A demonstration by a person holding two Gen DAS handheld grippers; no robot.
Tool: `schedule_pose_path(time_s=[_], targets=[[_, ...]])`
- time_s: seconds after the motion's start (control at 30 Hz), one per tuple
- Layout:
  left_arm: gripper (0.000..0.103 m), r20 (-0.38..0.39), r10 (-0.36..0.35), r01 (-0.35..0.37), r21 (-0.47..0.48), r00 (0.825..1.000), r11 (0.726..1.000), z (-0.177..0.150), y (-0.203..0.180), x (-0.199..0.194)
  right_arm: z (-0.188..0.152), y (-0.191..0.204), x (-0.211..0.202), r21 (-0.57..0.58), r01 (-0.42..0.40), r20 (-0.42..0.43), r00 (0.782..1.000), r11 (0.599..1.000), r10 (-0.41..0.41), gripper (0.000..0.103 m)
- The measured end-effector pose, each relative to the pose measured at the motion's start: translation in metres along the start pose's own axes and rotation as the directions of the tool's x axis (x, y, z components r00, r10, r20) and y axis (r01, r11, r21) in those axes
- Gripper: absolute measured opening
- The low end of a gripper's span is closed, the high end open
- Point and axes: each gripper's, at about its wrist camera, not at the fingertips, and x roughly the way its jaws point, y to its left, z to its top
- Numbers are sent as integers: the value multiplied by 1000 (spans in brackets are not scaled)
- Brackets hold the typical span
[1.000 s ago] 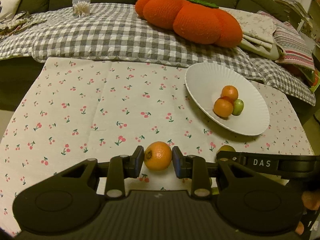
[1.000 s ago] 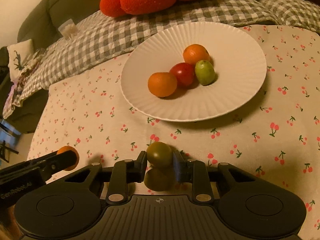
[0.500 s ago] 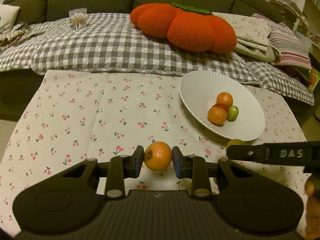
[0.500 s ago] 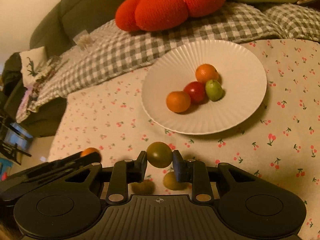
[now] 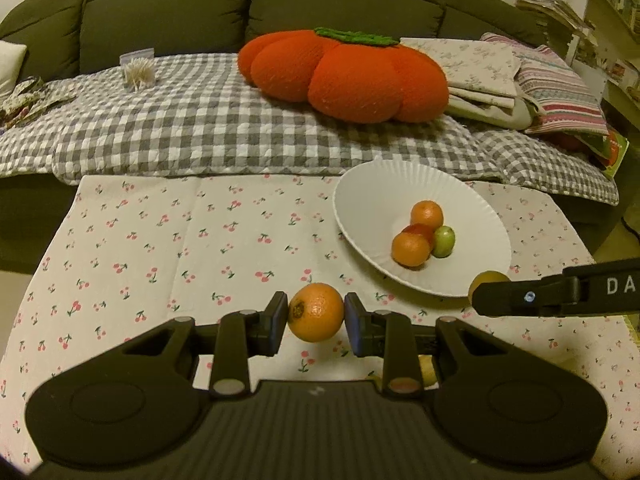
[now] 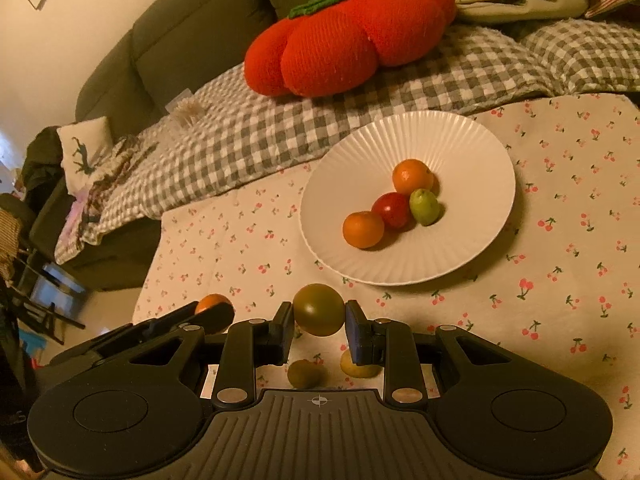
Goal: Organize fruits
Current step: 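Carry the orange and dark green fruit over the white plate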
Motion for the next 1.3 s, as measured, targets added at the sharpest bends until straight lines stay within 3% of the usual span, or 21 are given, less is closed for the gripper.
schedule_pose_path(time_s=[0.4, 0.83, 1.0, 1.3], targets=[[29, 69, -76, 76, 0, 995, 997, 16, -15, 7, 13, -21, -17, 54, 27, 48, 998, 998, -29, 26], [29, 82, -150, 149, 20, 985, 989, 42, -21, 58, 35, -59, -7, 149, 120, 93, 986, 982, -135, 26], [29, 60, -176, 176, 3, 983, 984, 43, -21, 83, 36, -62, 15, 104, 173, 83, 980, 979, -181, 26], [30, 45, -153, 152, 31, 987, 988, 41, -29, 106, 29, -53, 43, 6, 210, 75, 975, 978, -210, 27]])
